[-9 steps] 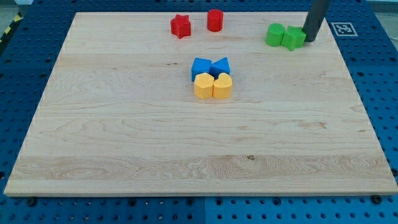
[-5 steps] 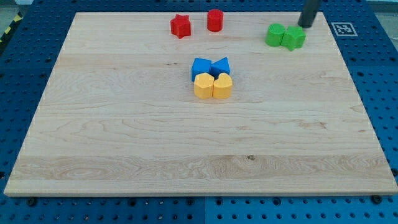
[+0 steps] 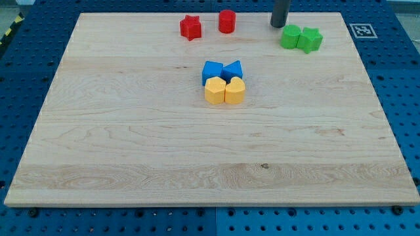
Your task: Move the red circle to the right of the red star
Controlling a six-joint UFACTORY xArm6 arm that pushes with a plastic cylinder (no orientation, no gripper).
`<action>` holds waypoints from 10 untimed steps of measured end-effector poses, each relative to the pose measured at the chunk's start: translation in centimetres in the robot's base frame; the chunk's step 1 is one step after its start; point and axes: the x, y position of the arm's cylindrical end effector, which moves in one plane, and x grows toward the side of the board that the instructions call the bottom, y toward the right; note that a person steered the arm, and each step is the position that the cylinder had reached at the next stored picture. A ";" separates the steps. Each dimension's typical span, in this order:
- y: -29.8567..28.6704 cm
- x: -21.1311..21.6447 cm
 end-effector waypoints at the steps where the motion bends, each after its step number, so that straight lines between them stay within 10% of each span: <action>1: 0.0 0.0; 10: -9.4 -2.9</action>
